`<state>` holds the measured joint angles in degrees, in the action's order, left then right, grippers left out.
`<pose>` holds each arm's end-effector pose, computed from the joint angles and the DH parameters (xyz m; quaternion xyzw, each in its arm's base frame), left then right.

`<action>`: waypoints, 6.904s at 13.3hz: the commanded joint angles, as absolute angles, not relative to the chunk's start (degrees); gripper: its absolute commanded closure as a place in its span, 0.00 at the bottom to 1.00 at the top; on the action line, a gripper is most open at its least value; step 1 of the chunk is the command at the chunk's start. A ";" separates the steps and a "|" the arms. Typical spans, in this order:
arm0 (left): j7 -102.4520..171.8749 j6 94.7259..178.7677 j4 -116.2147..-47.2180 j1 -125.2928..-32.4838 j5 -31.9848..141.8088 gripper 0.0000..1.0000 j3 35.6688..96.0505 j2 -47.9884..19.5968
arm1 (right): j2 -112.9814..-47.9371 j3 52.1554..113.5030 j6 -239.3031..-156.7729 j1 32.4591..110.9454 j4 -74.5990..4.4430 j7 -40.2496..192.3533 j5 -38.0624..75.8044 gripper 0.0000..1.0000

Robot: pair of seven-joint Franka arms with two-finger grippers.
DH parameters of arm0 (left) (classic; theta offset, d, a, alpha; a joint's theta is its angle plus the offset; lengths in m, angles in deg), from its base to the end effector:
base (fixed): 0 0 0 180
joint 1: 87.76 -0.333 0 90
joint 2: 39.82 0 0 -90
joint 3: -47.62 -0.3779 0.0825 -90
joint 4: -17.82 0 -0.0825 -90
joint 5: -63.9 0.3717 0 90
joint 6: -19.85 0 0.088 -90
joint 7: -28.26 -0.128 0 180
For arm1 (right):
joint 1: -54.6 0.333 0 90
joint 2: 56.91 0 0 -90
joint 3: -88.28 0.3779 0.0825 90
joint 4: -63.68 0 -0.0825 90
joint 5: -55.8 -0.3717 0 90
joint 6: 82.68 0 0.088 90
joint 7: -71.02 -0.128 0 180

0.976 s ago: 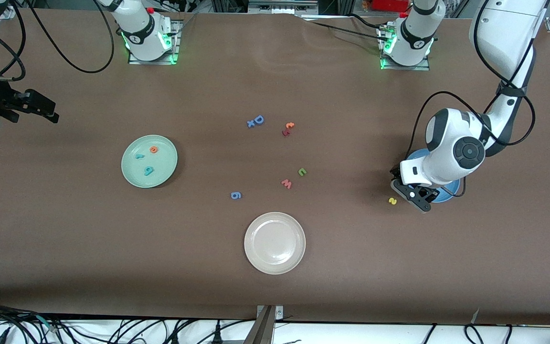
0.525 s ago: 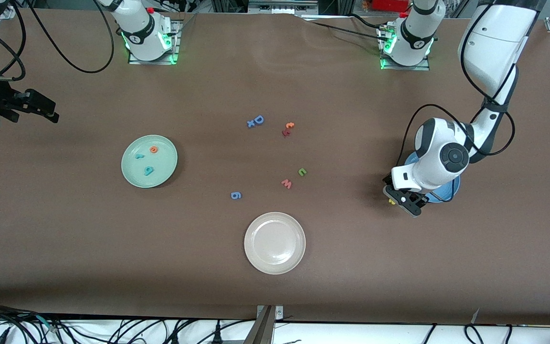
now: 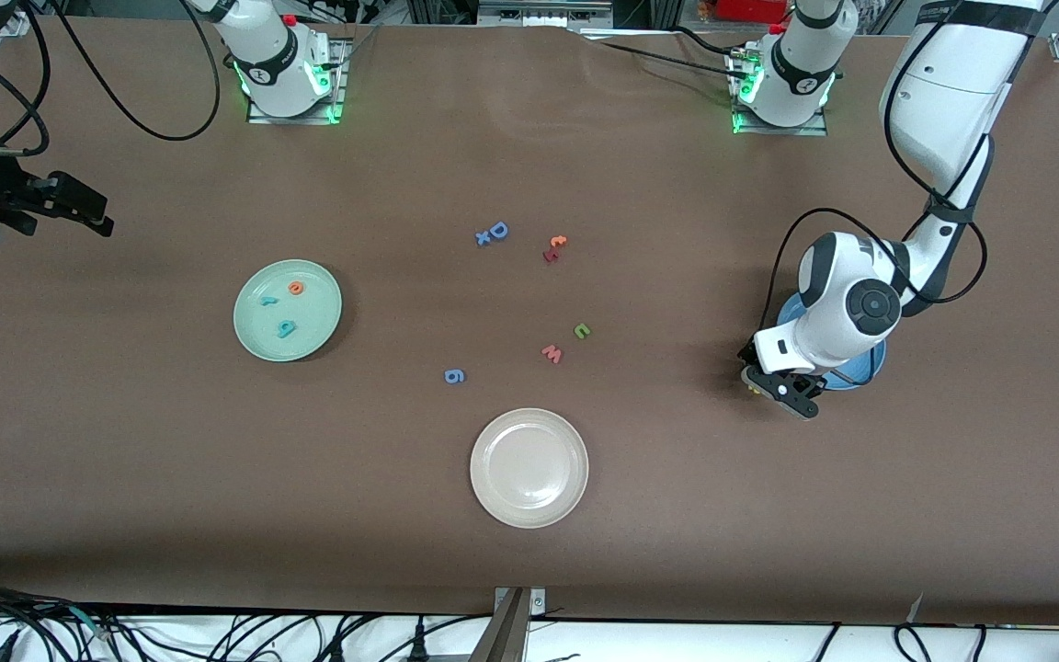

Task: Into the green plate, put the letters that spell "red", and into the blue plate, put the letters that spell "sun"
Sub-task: 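Carry the yellow 2 to the blue plate and lower it with the left gripper, then open the left gripper and reach it to the green 2 among letters, then grasp the green 2 with the left gripper and lift it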

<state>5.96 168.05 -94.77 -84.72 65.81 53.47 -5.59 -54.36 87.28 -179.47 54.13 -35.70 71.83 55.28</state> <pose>0.6375 -0.0957 0.2090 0.9616 -0.2734 0.0160 0.0178 0.5322 -0.0128 0.6238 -1.0000 0.0063 0.0003 0.0049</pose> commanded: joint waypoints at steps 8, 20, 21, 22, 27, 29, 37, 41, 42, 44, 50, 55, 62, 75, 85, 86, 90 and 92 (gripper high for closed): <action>12.53 168.29 -92.49 -81.61 67.50 0.21 51.76 -5.28 | -54.18 87.49 -178.48 53.90 -34.84 71.37 54.13 0.00; 11.74 169.17 -92.22 -81.00 68.73 0.58 50.61 -3.52 | -54.27 87.58 -178.48 53.90 -34.84 71.37 54.13 0.00; 11.74 169.17 -92.04 -81.00 70.13 0.64 50.35 -3.52 | -54.27 87.49 -178.48 53.90 -34.84 71.37 54.13 0.00; 11.65 169.17 -91.96 -81.00 70.32 0.68 50.17 -3.52 | -54.27 87.49 -178.48 53.90 -34.84 71.37 54.13 0.00; 9.46 169.00 -91.87 -81.08 70.23 0.77 50.17 -4.31 | -54.27 87.58 -178.48 53.99 -34.84 71.37 54.13 0.00; 9.54 168.30 -91.34 -81.17 70.23 0.77 50.17 -5.88 | -54.27 87.58 -178.48 53.99 -34.84 71.37 54.13 0.00; -7.29 155.11 -89.40 -86.69 68.66 0.75 50.17 -11.78 | -54.27 87.58 -178.48 53.99 -34.84 71.37 54.13 0.00; -17.52 154.06 -91.77 -90.83 68.03 0.72 50.17 -11.87 | -54.27 87.58 -178.48 53.99 -34.84 71.37 54.13 0.00; -17.70 154.06 -92.56 -90.84 68.03 0.69 50.17 -11.87 | -54.27 87.58 -178.48 53.99 -34.84 71.37 54.13 0.00; -17.45 154.06 -93.79 -90.93 68.03 0.01 50.17 -11.78 | -54.27 87.58 -178.48 53.99 -34.84 71.37 54.13 0.00; -14.04 151.24 -92.92 -88.22 62.42 0.00 53.67 -15.20 | -54.27 87.58 -178.39 53.99 -34.84 71.37 54.13 0.00; 5.56 151.77 -91.70 -75.13 63.02 0.00 53.86 -14.69 | -54.18 87.58 -178.39 53.99 -34.84 71.37 54.13 0.00; 8.13 157.91 -82.74 -61.68 64.60 0.00 53.16 -4.94 | -54.27 87.58 -178.39 53.99 -34.84 71.37 54.13 0.00; 12.79 167.33 -81.58 -53.49 65.66 0.00 49.47 2.72 | -54.27 87.58 -178.39 53.99 -34.84 71.37 54.13 0.00; 12.00 167.33 -81.76 -53.48 65.66 0.66 48.94 3.07 | -54.27 87.58 -178.39 53.99 -34.84 71.37 54.13 0.00; 11.74 167.33 -81.76 -53.49 65.66 0.73 48.42 3.07 | -54.27 87.58 -178.48 53.99 -34.84 71.37 54.13 0.00; 11.04 167.15 -81.76 -53.92 65.66 0.84 47.19 2.64 | -54.27 87.66 -178.48 54.16 -34.84 71.37 54.13 0.00; 5.88 165.06 -81.58 -54.88 64.18 0.85 45.08 0.36 | -54.27 87.58 -178.39 54.16 -34.84 71.37 54.13 0.00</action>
<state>10.26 167.22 -81.47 -54.05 64.07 47.18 2.12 -54.36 87.49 -179.38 54.18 -35.65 71.76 55.19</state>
